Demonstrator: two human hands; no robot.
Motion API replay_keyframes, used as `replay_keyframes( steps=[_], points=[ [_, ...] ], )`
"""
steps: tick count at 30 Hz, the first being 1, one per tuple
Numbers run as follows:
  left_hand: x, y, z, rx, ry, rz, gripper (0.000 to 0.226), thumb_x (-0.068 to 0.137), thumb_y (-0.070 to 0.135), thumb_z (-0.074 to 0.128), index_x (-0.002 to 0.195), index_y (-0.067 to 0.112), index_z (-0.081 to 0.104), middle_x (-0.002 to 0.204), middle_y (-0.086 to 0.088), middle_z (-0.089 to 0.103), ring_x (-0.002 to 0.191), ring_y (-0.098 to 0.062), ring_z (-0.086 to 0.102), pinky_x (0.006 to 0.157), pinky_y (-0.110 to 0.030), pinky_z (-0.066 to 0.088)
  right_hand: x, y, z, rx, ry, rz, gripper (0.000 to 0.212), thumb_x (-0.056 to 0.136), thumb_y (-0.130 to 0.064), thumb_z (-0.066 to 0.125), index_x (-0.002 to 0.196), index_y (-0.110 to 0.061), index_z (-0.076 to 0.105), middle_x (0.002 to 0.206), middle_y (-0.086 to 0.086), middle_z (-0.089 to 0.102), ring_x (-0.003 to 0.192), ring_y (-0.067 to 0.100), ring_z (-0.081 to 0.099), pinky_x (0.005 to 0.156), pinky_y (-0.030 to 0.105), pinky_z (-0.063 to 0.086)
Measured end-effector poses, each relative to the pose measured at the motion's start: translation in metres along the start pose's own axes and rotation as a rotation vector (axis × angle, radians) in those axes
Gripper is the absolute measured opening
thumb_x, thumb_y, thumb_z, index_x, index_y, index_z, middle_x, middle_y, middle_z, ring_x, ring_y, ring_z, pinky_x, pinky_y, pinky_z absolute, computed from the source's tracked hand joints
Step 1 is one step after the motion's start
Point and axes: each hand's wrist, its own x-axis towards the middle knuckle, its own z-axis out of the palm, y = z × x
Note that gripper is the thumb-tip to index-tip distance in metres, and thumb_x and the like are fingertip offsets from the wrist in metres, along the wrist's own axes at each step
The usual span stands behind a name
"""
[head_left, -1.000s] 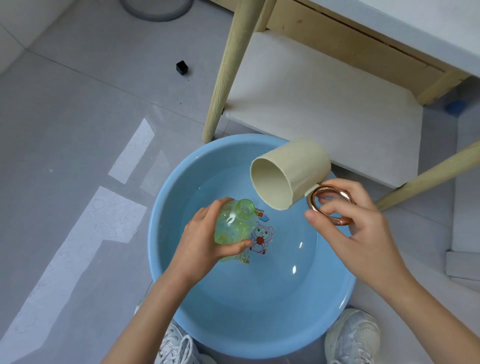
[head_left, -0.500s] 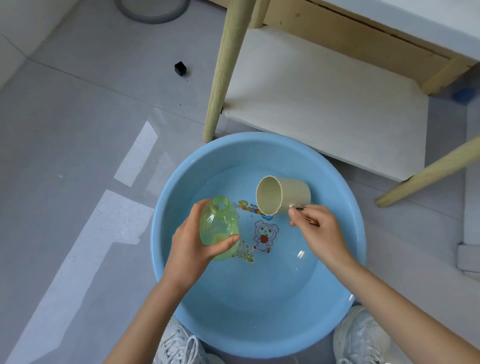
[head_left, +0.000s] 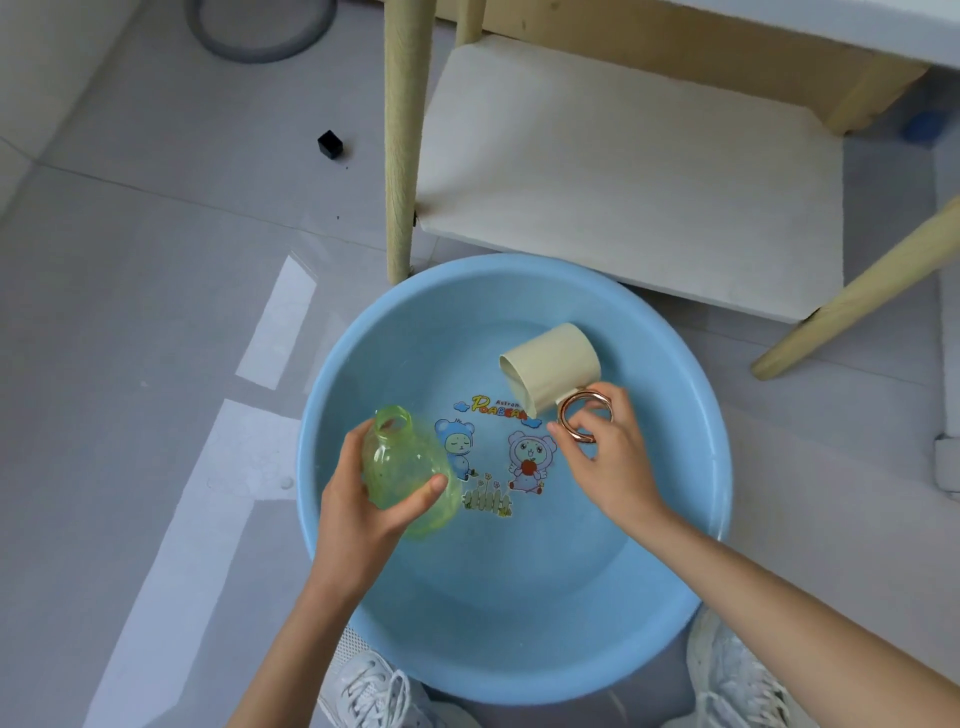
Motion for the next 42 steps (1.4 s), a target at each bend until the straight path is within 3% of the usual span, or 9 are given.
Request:
replay_keyframes(
  steps=[8, 13, 21, 26, 29, 32, 36, 39, 42],
  points=[
    [0.0, -0.001, 0.001, -0.079, -0.037, -0.05, 0.067, 0.06, 0.051, 0.074, 0.116, 0.026, 0.048, 0.102, 0.02, 0.063, 0.097, -0.004, 0.062, 0.077, -0.011, 0.047, -0.002, -0.001, 0.011, -0.047, -0.008, 0.012, 0.024, 0.083, -0.022, 0.074, 0.069, -0.008, 0.061, 0.117, 0.012, 0.051, 0.087, 0.021, 0.054, 0.074, 0.028, 0.046],
    [0.003, 0.0, 0.005, -0.115, -0.02, -0.059, 0.049, 0.069, 0.034, 0.071, 0.112, 0.032, 0.047, 0.1, 0.017, 0.065, 0.096, -0.002, 0.063, 0.076, -0.01, 0.046, -0.002, -0.003, 0.015, -0.042, -0.011, 0.027, 0.023, 0.083, -0.02, 0.074, 0.068, -0.008, 0.061, 0.116, 0.013, 0.051, 0.086, 0.018, 0.051, 0.076, 0.025, 0.04],
    [0.008, -0.001, 0.01, -0.071, 0.003, -0.104, 0.07, 0.052, 0.057, 0.075, 0.111, 0.031, 0.051, 0.098, 0.024, 0.065, 0.095, -0.004, 0.064, 0.081, -0.024, 0.05, 0.001, -0.007, 0.008, -0.057, -0.058, 0.068, 0.024, 0.083, -0.02, 0.074, 0.067, -0.007, 0.062, 0.112, 0.014, 0.052, 0.087, 0.026, 0.057, 0.077, 0.026, 0.041],
    [0.007, -0.003, 0.013, -0.049, 0.016, -0.108, 0.068, 0.049, 0.058, 0.076, 0.108, 0.032, 0.054, 0.097, 0.025, 0.065, 0.093, -0.002, 0.064, 0.082, -0.023, 0.05, 0.007, -0.015, -0.009, 0.014, -0.058, 0.151, 0.022, 0.085, -0.02, 0.071, 0.07, -0.005, 0.067, 0.104, 0.005, 0.049, 0.079, 0.008, 0.057, 0.077, 0.0, 0.035],
    [0.005, -0.002, 0.014, -0.032, 0.012, -0.093, 0.068, 0.05, 0.058, 0.076, 0.108, 0.029, 0.055, 0.096, 0.022, 0.066, 0.094, -0.004, 0.064, 0.081, -0.022, 0.05, 0.009, -0.018, -0.023, 0.091, -0.07, 0.208, 0.017, 0.086, -0.019, 0.07, 0.073, -0.008, 0.07, 0.098, 0.002, 0.052, 0.08, -0.005, 0.056, 0.078, -0.004, 0.036],
    [0.003, 0.001, 0.014, -0.002, 0.014, -0.067, 0.068, 0.052, 0.059, 0.074, 0.109, 0.029, 0.055, 0.098, 0.024, 0.065, 0.095, -0.002, 0.062, 0.08, -0.016, 0.048, 0.011, -0.026, -0.041, 0.144, -0.102, 0.255, 0.022, 0.088, -0.02, 0.067, 0.067, -0.016, 0.067, 0.081, -0.007, 0.056, 0.075, -0.006, 0.056, 0.07, 0.003, 0.04],
    [-0.002, 0.007, 0.015, 0.035, 0.02, -0.039, 0.066, 0.053, 0.061, 0.073, 0.108, 0.03, 0.054, 0.099, 0.025, 0.063, 0.097, -0.002, 0.061, 0.084, -0.024, 0.048, 0.013, -0.031, -0.064, 0.245, -0.191, 0.439, 0.039, 0.092, -0.033, 0.061, 0.059, -0.013, 0.06, 0.049, -0.014, 0.053, 0.048, 0.002, 0.045, 0.051, 0.014, 0.033],
    [-0.005, 0.011, 0.015, 0.059, 0.015, -0.022, 0.066, 0.054, 0.061, 0.074, 0.107, 0.028, 0.054, 0.1, 0.023, 0.064, 0.099, -0.006, 0.061, 0.086, -0.03, 0.049, 0.013, -0.034, -0.075, 0.385, -0.221, 0.535, 0.039, 0.09, -0.036, 0.062, 0.059, -0.013, 0.061, 0.066, 0.001, 0.054, 0.072, 0.015, 0.05, 0.077, 0.03, 0.044],
    [-0.008, 0.015, 0.017, 0.091, 0.009, -0.013, 0.069, 0.053, 0.064, 0.073, 0.108, 0.027, 0.053, 0.1, 0.025, 0.063, 0.098, -0.003, 0.061, 0.085, -0.024, 0.048, 0.011, -0.036, -0.086, 0.517, -0.255, 0.585, 0.038, 0.089, -0.034, 0.063, 0.057, -0.013, 0.061, 0.068, 0.0, 0.057, 0.078, 0.016, 0.054, 0.097, 0.042, 0.046]
  ],
)
